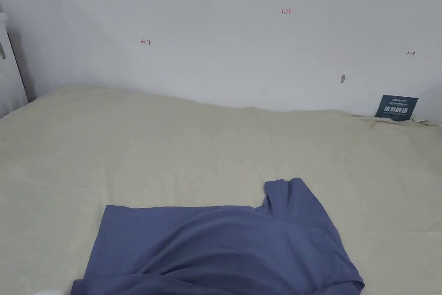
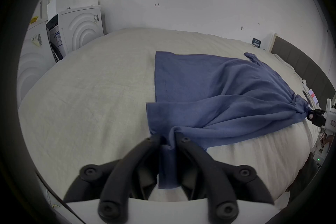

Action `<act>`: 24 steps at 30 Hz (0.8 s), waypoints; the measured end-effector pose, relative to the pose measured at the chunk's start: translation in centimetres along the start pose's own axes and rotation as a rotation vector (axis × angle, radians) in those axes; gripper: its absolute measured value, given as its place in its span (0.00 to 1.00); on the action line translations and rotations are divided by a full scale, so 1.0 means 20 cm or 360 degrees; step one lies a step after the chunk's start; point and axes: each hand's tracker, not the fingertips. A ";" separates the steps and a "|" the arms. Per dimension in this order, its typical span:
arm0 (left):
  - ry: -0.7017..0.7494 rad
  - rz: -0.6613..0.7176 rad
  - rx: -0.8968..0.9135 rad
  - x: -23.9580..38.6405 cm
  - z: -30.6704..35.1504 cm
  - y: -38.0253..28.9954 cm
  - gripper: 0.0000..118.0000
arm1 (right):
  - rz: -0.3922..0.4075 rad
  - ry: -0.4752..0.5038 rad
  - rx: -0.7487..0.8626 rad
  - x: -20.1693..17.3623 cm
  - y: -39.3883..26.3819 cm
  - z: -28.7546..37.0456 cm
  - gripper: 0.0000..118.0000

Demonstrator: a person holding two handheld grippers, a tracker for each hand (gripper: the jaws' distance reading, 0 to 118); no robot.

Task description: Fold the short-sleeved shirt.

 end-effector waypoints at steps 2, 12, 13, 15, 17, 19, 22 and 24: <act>0.0008 0.0006 0.0044 -0.02 0.04 -0.01 0.34 | -0.0041 0.0019 0.0052 0.01 0.02 0.05 0.32; 0.0002 0.0053 0.0429 0.06 0.23 0.07 0.37 | -0.0195 0.0047 0.0416 -0.04 0.25 0.28 0.28; 0.0010 0.0034 0.0465 0.08 0.24 0.10 0.32 | -0.0190 0.0050 0.0436 -0.06 0.28 0.28 0.15; 0.0002 -0.0023 0.0535 0.33 0.50 0.19 0.31 | -0.0184 0.0055 0.0495 -0.08 0.33 0.29 0.11; -0.0008 -0.0042 0.0571 0.45 0.59 0.25 0.18 | -0.0171 0.0056 0.0517 -0.10 0.36 0.29 0.02; -0.0021 -0.0066 0.0586 0.49 0.61 0.29 0.03 | -0.0157 0.0077 0.0518 -0.12 0.40 0.29 0.01; -0.0037 -0.0069 0.0610 0.54 0.63 0.32 0.00 | -0.0141 0.0056 0.0560 -0.17 0.41 0.30 0.00; -0.0067 -0.0041 0.0616 0.56 0.66 0.32 0.00 | -0.0126 0.0044 0.0590 -0.19 0.42 0.31 0.00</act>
